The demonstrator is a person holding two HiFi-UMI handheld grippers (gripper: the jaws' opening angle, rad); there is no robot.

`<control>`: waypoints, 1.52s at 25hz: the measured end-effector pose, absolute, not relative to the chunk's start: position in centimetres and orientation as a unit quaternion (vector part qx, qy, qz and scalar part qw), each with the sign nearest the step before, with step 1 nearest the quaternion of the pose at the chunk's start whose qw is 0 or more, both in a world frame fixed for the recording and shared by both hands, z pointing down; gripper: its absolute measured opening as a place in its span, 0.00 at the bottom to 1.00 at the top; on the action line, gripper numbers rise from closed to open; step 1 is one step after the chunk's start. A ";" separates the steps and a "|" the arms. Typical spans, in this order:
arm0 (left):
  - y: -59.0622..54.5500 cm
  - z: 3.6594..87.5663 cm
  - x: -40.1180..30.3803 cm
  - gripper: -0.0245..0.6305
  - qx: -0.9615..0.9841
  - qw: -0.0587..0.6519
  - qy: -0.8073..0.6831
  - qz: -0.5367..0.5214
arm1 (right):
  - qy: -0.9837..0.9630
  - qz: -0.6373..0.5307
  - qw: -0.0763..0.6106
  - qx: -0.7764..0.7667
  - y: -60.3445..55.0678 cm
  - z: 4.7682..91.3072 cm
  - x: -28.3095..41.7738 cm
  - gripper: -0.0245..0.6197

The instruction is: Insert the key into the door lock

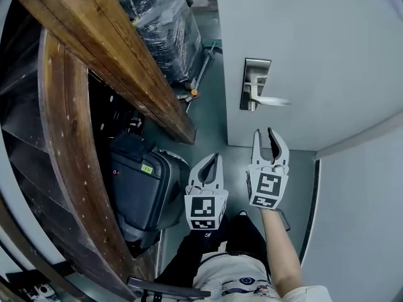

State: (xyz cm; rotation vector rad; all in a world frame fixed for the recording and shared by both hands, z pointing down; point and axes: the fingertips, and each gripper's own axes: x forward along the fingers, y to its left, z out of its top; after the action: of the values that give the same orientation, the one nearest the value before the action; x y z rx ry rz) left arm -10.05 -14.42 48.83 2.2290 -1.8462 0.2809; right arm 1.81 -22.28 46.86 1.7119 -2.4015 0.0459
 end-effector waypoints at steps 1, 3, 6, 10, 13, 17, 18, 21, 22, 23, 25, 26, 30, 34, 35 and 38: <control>-14.3 47.5 -9.4 0.04 0.764 0.115 -0.628 0.091 | -0.811 0.010 0.093 0.577 -21.2 45.3 2.2 0.22; -14.1 44.7 -8.1 0.04 0.771 0.109 -0.622 0.082 | -0.813 -0.001 0.087 0.576 -19.2 42.3 2.9 0.22; -13.8 40.9 -6.4 0.04 0.782 0.092 -0.613 0.071 | -0.814 -0.008 0.076 0.576 -16.5 38.6 4.1 0.22; -13.6 37.0 -4.3 0.04 0.793 0.073 -0.602 0.058 | -0.811 -0.011 0.060 0.581 -14.0 34.9 6.2 0.22; -13.4 34.8 -3.3 0.04 0.798 0.057 -0.598 0.050 | -0.813 -0.018 0.046 0.580 -13.0 32.7 7.4 0.22; -12.8 32.3 -2.6 0.04 0.800 0.037 -0.597 0.041 | -0.815 -0.020 0.025 0.579 -11.9 29.7 8.8 0.22; -12.6 31.7 -2.6 0.04 0.800 0.033 -0.598 0.039 | -0.813 -0.021 0.025 0.582 -11.6 29.1 9.1 0.16; -12.5 30.5 -2.7 0.04 0.798 0.016 -0.601 0.037 | -0.812 -0.035 0.014 0.583 -11.1 27.8 9.4 0.05; -12.5 30.3 -2.8 0.04 0.797 0.011 -0.603 0.037 | -0.812 -0.036 0.015 0.582 -11.0 27.5 9.4 0.05; -12.3 30.1 -2.8 0.04 0.796 0.007 -0.604 0.037 | -0.813 -0.036 0.016 0.582 -10.9 27.5 9.4 0.05; -12.2 29.8 -2.7 0.04 0.797 0.005 -0.602 0.037 | -0.815 -0.036 0.014 0.579 -10.6 27.6 9.2 0.05; -12.2 29.7 -2.6 0.04 0.798 0.005 -0.601 0.036 | -0.815 -0.036 0.014 0.579 -10.6 27.6 9.2 0.05; -12.3 29.5 -2.5 0.04 0.799 0.004 -0.600 0.035 | -0.813 -0.036 0.014 0.581 -10.6 26.9 9.2 0.05; -12.4 29.8 -2.6 0.04 0.799 0.002 -0.600 0.041 | -0.814 -0.032 0.010 0.580 -10.9 26.8 9.0 0.05; -12.4 29.8 -2.7 0.04 0.799 0.003 -0.600 0.041 | -0.815 -0.031 0.007 0.578 -11.0 26.8 9.0 0.05; -12.7 29.9 -2.9 0.04 0.797 0.004 -0.602 0.040 | -0.816 -0.025 0.007 0.577 -11.2 27.0 8.8 0.05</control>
State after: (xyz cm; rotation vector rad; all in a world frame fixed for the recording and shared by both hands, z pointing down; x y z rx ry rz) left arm -2.94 -12.67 29.91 2.4989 -1.8880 0.1261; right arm 8.83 -11.24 26.97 1.8051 -2.5523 -0.0797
